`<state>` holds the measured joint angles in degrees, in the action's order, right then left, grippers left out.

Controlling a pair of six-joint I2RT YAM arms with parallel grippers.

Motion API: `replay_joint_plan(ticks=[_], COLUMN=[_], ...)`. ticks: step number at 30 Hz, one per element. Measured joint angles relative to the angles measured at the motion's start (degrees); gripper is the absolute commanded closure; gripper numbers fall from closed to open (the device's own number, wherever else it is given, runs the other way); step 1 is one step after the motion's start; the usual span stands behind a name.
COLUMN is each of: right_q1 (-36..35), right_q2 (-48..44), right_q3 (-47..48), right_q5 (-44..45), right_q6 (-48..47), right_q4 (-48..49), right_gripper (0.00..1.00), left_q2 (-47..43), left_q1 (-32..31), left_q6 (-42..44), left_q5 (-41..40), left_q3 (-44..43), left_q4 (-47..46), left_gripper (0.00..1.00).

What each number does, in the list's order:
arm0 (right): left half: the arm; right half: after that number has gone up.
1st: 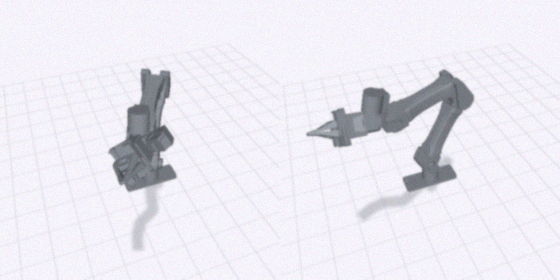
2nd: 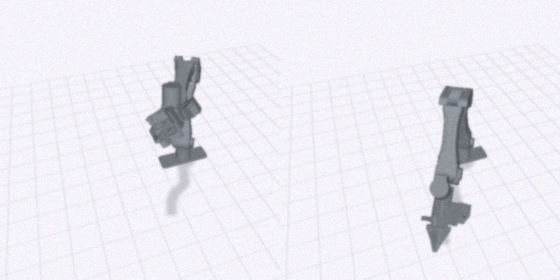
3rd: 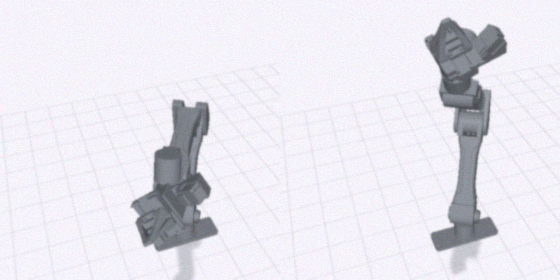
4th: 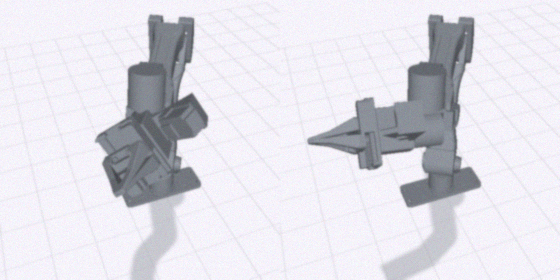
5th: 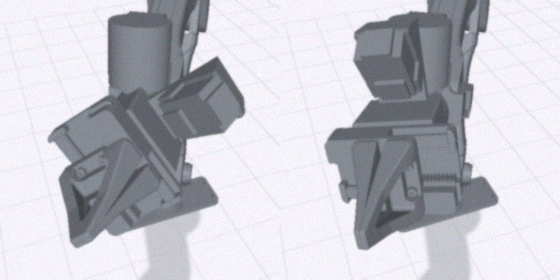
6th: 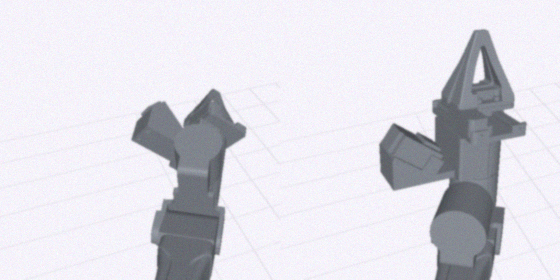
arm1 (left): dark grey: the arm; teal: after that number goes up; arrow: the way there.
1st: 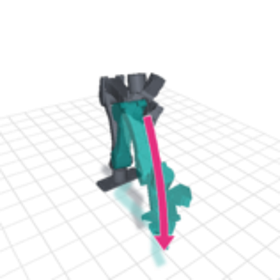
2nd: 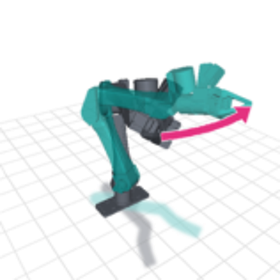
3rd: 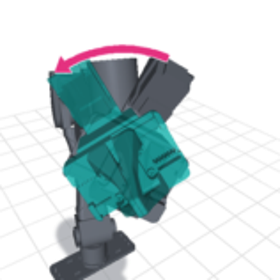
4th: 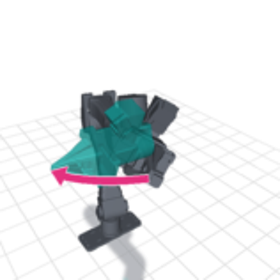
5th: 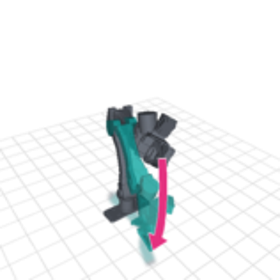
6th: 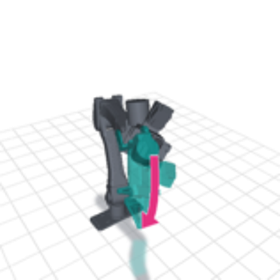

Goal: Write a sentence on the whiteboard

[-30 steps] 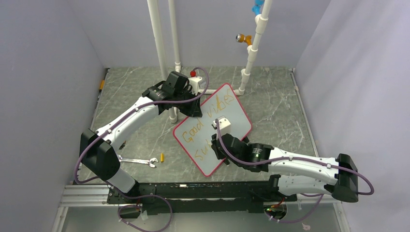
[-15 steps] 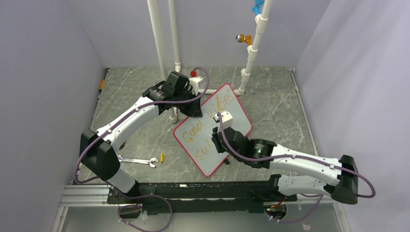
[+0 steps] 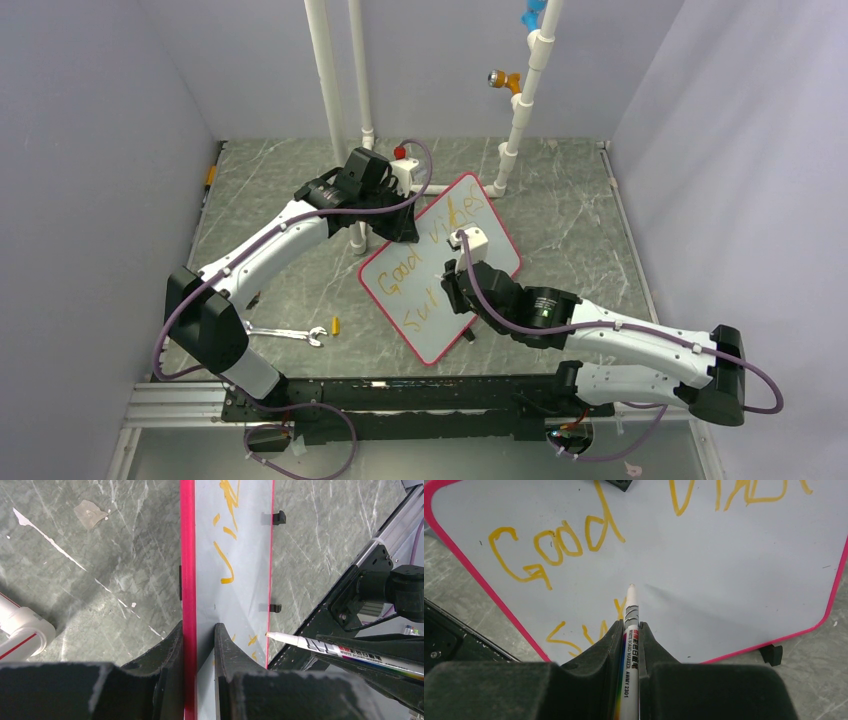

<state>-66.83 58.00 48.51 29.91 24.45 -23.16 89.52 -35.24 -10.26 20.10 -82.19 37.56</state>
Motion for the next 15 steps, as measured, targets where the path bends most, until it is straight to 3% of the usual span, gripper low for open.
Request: replay_joint_plan(ticks=[15], right_q1=[1.29], right_q2=[1.6], right_q3=[-2.03], right_q5=[-2.51], right_q6=[-0.02], right_q4=[2.01], right_gripper=[1.0], left_q2=[0.0], left_q1=[0.02], left_q6=[0.02], left_q5=[0.0], left_q3=[0.0], left_q4=[-0.02], left_gripper=[1.0])
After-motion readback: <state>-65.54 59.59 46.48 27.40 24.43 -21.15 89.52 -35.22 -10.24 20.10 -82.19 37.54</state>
